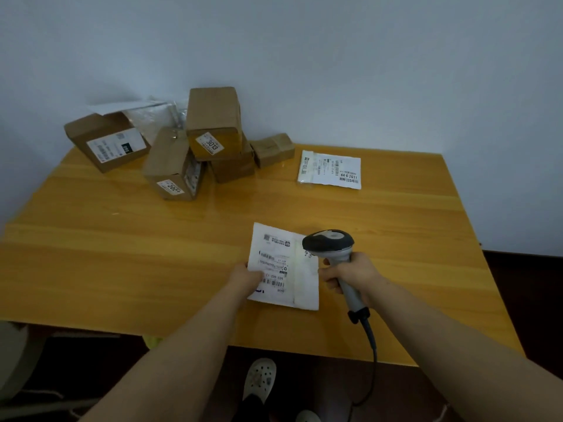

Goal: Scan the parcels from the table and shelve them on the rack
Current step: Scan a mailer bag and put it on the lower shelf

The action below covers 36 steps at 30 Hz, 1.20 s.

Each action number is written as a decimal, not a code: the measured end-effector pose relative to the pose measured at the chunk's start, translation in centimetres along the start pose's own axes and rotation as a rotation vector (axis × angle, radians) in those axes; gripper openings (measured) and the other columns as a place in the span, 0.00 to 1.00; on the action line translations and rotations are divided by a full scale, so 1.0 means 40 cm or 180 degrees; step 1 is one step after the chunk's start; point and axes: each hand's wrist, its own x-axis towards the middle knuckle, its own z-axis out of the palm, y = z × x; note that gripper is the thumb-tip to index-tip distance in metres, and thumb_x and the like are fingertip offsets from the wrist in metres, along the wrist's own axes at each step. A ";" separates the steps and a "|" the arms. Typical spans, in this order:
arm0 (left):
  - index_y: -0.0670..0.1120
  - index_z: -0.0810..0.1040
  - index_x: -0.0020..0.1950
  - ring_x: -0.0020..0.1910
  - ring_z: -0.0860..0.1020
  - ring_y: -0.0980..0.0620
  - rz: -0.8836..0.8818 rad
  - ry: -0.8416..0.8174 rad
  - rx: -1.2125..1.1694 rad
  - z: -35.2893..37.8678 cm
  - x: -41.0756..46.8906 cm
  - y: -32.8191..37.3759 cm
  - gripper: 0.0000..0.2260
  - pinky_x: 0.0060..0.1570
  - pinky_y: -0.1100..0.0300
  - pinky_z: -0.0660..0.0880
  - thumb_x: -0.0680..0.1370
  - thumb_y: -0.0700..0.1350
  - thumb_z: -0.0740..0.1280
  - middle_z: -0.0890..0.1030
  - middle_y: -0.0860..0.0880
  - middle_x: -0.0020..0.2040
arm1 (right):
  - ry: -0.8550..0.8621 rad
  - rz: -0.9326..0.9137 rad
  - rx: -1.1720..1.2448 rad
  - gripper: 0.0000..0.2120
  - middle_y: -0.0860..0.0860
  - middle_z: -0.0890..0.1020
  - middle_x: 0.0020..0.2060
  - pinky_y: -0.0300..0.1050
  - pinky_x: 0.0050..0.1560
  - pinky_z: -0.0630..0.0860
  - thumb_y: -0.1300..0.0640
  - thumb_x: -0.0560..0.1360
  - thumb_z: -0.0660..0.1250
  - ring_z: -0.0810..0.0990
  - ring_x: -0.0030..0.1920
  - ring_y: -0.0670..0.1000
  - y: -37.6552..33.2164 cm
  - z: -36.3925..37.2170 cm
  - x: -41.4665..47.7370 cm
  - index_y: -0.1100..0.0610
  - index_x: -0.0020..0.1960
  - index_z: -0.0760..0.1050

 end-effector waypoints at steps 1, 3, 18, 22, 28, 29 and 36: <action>0.40 0.69 0.67 0.51 0.78 0.43 0.0000 -0.0005 -0.0228 -0.023 -0.012 0.016 0.17 0.46 0.52 0.76 0.78 0.34 0.62 0.77 0.40 0.60 | -0.0060 -0.0049 0.0009 0.08 0.56 0.76 0.31 0.44 0.29 0.71 0.69 0.71 0.72 0.74 0.27 0.52 -0.008 -0.002 -0.007 0.62 0.41 0.73; 0.41 0.69 0.67 0.48 0.79 0.44 0.0055 -0.0061 -0.0525 -0.079 -0.037 0.048 0.19 0.42 0.50 0.78 0.77 0.30 0.60 0.78 0.41 0.54 | -0.0227 -0.0161 0.0013 0.06 0.56 0.78 0.31 0.44 0.30 0.74 0.67 0.71 0.73 0.76 0.28 0.52 -0.030 -0.002 -0.023 0.63 0.44 0.75; 0.41 0.72 0.59 0.52 0.78 0.41 0.0725 0.0574 -0.2211 -0.360 -0.241 0.141 0.14 0.55 0.46 0.76 0.79 0.28 0.57 0.78 0.38 0.58 | -0.1000 -0.1155 -0.0217 0.06 0.53 0.75 0.28 0.43 0.30 0.75 0.65 0.70 0.73 0.72 0.25 0.49 -0.180 0.104 -0.228 0.62 0.43 0.77; 0.37 0.68 0.66 0.61 0.75 0.37 0.0863 0.0702 -0.2559 -0.366 -0.281 0.140 0.17 0.50 0.48 0.76 0.79 0.27 0.54 0.74 0.37 0.65 | -0.1070 -0.1138 -0.0054 0.07 0.53 0.74 0.25 0.43 0.30 0.74 0.66 0.71 0.72 0.71 0.24 0.50 -0.199 0.127 -0.268 0.61 0.37 0.75; 0.35 0.68 0.68 0.60 0.75 0.37 0.0933 0.0869 -0.2689 -0.382 -0.313 0.136 0.19 0.51 0.49 0.75 0.79 0.26 0.54 0.74 0.36 0.66 | -0.1238 -0.1051 -0.0005 0.09 0.53 0.74 0.23 0.41 0.28 0.74 0.66 0.71 0.72 0.71 0.23 0.49 -0.214 0.135 -0.309 0.61 0.34 0.74; 0.36 0.68 0.68 0.57 0.76 0.38 0.0942 0.0885 -0.2696 -0.384 -0.318 0.135 0.19 0.49 0.49 0.76 0.79 0.26 0.54 0.74 0.36 0.66 | -0.1239 -0.1055 -0.0005 0.09 0.53 0.74 0.23 0.42 0.28 0.75 0.66 0.71 0.72 0.71 0.23 0.49 -0.214 0.136 -0.313 0.61 0.34 0.74; 0.35 0.68 0.68 0.54 0.76 0.39 0.1033 0.0940 -0.2715 -0.388 -0.333 0.133 0.20 0.48 0.49 0.77 0.78 0.25 0.54 0.75 0.37 0.65 | -0.1248 -0.1063 0.0002 0.09 0.53 0.75 0.24 0.41 0.27 0.75 0.66 0.70 0.73 0.71 0.22 0.48 -0.220 0.139 -0.330 0.61 0.34 0.75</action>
